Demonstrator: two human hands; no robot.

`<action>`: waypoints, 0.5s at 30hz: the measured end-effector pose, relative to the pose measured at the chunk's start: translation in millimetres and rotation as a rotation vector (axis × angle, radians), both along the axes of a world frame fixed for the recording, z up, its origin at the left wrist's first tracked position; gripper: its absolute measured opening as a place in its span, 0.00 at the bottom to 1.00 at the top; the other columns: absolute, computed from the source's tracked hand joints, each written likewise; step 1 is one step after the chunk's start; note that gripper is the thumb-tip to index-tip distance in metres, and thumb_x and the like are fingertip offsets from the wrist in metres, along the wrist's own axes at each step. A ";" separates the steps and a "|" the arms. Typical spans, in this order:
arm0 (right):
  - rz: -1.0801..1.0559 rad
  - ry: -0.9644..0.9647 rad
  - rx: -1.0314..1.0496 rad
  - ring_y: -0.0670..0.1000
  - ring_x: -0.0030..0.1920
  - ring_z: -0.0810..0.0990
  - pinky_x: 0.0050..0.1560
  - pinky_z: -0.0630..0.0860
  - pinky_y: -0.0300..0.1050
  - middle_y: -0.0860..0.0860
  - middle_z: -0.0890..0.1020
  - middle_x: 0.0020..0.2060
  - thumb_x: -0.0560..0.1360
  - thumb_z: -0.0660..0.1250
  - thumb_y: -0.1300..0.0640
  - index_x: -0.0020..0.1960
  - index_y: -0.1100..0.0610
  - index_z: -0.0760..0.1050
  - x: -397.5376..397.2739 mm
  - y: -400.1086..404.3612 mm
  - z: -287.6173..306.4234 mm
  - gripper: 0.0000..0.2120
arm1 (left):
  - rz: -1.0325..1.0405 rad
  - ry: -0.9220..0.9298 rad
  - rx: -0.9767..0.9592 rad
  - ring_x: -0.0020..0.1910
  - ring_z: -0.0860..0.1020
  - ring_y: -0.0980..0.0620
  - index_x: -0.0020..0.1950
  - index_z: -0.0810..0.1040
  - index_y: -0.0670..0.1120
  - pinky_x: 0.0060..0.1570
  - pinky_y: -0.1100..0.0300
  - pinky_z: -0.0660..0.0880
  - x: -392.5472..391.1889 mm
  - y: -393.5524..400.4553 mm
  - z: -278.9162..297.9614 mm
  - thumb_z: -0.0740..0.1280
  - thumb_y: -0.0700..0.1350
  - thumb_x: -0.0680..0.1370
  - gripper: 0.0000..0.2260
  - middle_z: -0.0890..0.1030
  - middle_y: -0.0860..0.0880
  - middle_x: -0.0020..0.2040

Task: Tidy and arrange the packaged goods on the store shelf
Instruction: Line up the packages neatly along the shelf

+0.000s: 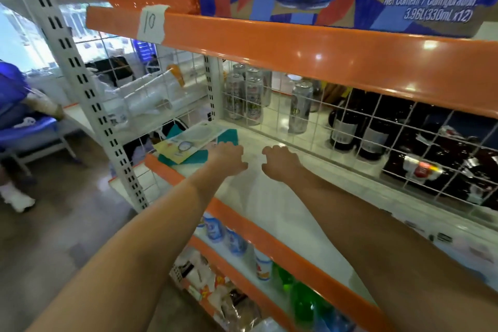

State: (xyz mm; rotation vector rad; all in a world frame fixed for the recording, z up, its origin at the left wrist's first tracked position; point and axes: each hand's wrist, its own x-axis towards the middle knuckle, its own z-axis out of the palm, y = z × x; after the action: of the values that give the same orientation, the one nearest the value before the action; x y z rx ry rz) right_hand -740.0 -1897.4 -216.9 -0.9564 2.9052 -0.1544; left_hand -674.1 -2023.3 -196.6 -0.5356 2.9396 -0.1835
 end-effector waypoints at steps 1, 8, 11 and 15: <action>0.011 -0.003 0.003 0.57 0.68 0.66 0.65 0.66 0.53 0.55 0.69 0.67 0.79 0.57 0.55 0.72 0.55 0.63 -0.4 -5.9 -1.8 0.21 | 0.010 -0.001 -0.001 0.63 0.72 0.43 0.68 0.70 0.48 0.59 0.49 0.71 2.4 -6.1 -1.3 0.58 0.57 0.78 0.21 0.73 0.44 0.64; 0.050 -0.009 -0.009 0.57 0.68 0.67 0.65 0.67 0.54 0.55 0.69 0.67 0.79 0.58 0.55 0.73 0.55 0.62 -3.3 -66.0 1.4 0.23 | 0.046 -0.005 0.024 0.64 0.70 0.43 0.70 0.68 0.48 0.59 0.49 0.70 6.2 -63.4 -4.5 0.60 0.56 0.78 0.23 0.72 0.44 0.64; 0.037 -0.017 -0.007 0.58 0.66 0.68 0.63 0.68 0.53 0.57 0.70 0.65 0.78 0.59 0.58 0.72 0.57 0.62 -4.5 -96.6 3.3 0.22 | 0.029 -0.035 -0.005 0.65 0.71 0.43 0.73 0.65 0.47 0.61 0.49 0.71 4.4 -93.0 -1.6 0.58 0.54 0.80 0.22 0.71 0.43 0.66; 0.009 -0.025 0.013 0.58 0.65 0.69 0.61 0.70 0.54 0.58 0.70 0.64 0.78 0.59 0.58 0.68 0.59 0.65 -4.5 -136.2 0.2 0.19 | 0.013 0.007 -0.052 0.65 0.71 0.43 0.70 0.68 0.46 0.60 0.48 0.69 3.1 -129.7 0.8 0.59 0.50 0.80 0.19 0.72 0.44 0.66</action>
State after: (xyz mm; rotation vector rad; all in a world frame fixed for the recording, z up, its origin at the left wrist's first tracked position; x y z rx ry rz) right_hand -744.5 -2033.6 -216.8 -0.9581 2.8750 -0.1465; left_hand -671.0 -2153.0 -195.8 -0.5633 2.9444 -0.2577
